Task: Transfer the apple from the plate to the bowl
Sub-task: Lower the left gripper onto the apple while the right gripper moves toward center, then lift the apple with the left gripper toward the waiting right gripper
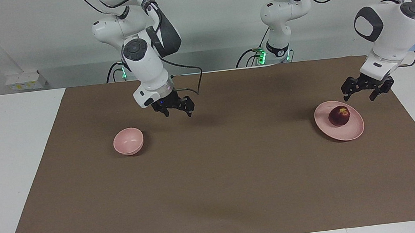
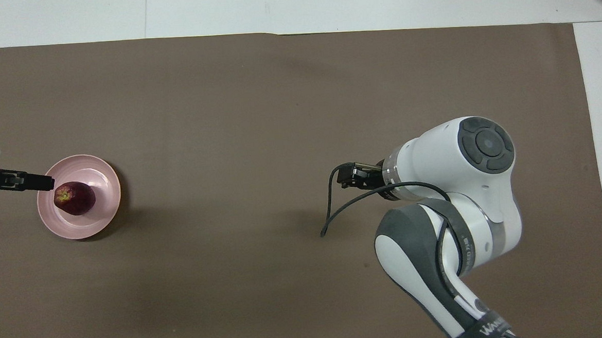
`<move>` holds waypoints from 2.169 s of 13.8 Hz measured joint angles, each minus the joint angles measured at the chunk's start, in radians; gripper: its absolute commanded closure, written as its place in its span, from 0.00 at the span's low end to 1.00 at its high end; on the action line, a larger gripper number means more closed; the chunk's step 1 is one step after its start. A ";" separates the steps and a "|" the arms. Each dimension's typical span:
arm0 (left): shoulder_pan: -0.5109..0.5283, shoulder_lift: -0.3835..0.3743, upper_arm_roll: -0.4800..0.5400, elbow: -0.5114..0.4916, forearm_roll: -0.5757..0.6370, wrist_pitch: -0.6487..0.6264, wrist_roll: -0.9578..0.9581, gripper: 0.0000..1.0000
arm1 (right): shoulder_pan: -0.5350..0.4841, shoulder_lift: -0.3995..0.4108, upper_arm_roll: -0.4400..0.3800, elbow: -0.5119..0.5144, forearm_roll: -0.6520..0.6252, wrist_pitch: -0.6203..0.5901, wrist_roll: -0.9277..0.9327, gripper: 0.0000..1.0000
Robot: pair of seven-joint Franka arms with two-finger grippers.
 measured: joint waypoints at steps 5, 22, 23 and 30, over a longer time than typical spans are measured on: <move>-0.001 0.072 -0.006 -0.078 0.000 0.143 0.000 0.00 | 0.010 0.044 -0.001 0.025 0.235 0.005 0.022 0.00; -0.067 0.006 -0.024 -0.133 -0.009 0.241 -0.004 1.00 | 0.074 0.113 -0.001 0.084 0.567 0.115 0.205 0.00; -0.098 -0.010 -0.026 -0.133 -0.036 0.222 -0.025 1.00 | 0.078 0.115 -0.001 0.085 0.579 0.128 0.205 0.00; -0.338 -0.028 -0.033 -0.126 -0.348 0.196 -0.263 1.00 | 0.109 0.119 -0.003 0.086 0.604 0.167 0.253 0.00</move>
